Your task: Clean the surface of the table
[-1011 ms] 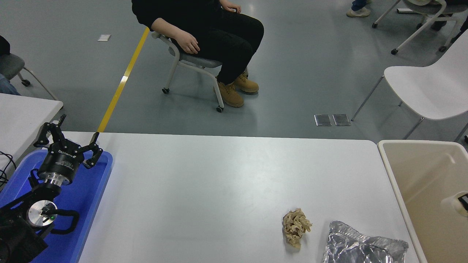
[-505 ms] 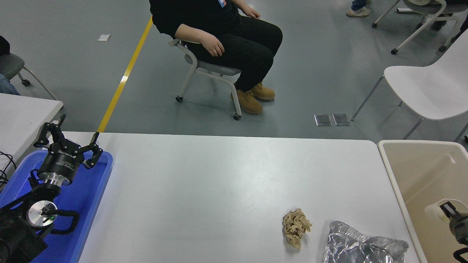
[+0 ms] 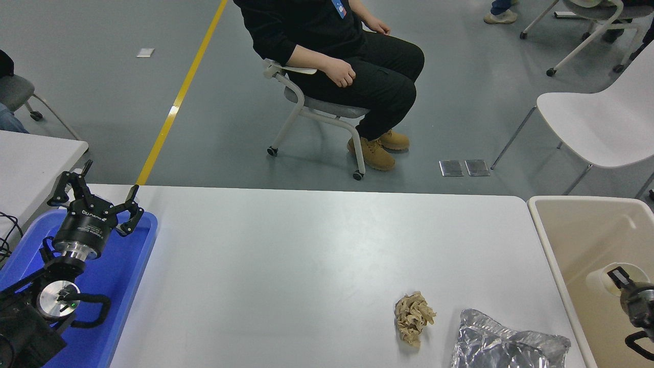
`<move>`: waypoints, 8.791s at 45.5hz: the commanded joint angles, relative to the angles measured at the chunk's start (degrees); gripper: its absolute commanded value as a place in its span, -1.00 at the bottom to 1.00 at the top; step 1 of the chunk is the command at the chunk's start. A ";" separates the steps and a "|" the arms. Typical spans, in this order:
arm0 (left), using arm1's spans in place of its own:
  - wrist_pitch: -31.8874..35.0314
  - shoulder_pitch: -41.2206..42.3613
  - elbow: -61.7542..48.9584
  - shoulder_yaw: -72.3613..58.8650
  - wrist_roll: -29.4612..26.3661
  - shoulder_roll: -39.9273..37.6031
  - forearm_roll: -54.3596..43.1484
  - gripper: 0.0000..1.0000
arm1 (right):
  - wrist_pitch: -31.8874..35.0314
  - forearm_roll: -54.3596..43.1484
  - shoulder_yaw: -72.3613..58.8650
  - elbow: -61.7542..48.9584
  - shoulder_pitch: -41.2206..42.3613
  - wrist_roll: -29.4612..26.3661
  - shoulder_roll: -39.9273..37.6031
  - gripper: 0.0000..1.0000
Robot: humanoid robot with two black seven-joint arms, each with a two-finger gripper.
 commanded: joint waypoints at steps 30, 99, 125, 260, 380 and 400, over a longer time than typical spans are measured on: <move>0.00 0.00 0.00 -0.02 0.00 0.01 -0.01 1.00 | -5.71 1.18 0.55 0.43 3.45 0.28 -0.49 0.95; 0.00 0.00 0.00 0.06 0.00 0.01 -0.01 1.00 | -4.57 26.84 23.83 18.35 43.53 1.68 -19.91 0.98; 0.00 0.00 0.00 -0.02 0.00 0.01 -0.01 1.00 | 0.44 26.32 42.55 49.82 30.61 2.03 -25.63 0.98; 0.00 0.00 0.00 -0.02 0.00 0.01 -0.01 1.00 | 9.40 -9.18 -12.90 42.45 45.72 20.23 -25.45 0.98; 0.00 0.00 0.00 0.06 0.00 0.01 -0.01 1.00 | 8.18 -49.80 -16.86 81.29 18.22 27.88 -47.52 0.98; 0.00 0.00 0.00 -0.02 0.00 0.01 -0.01 1.00 | 1.50 -49.80 -16.85 80.50 13.82 27.79 -44.79 0.97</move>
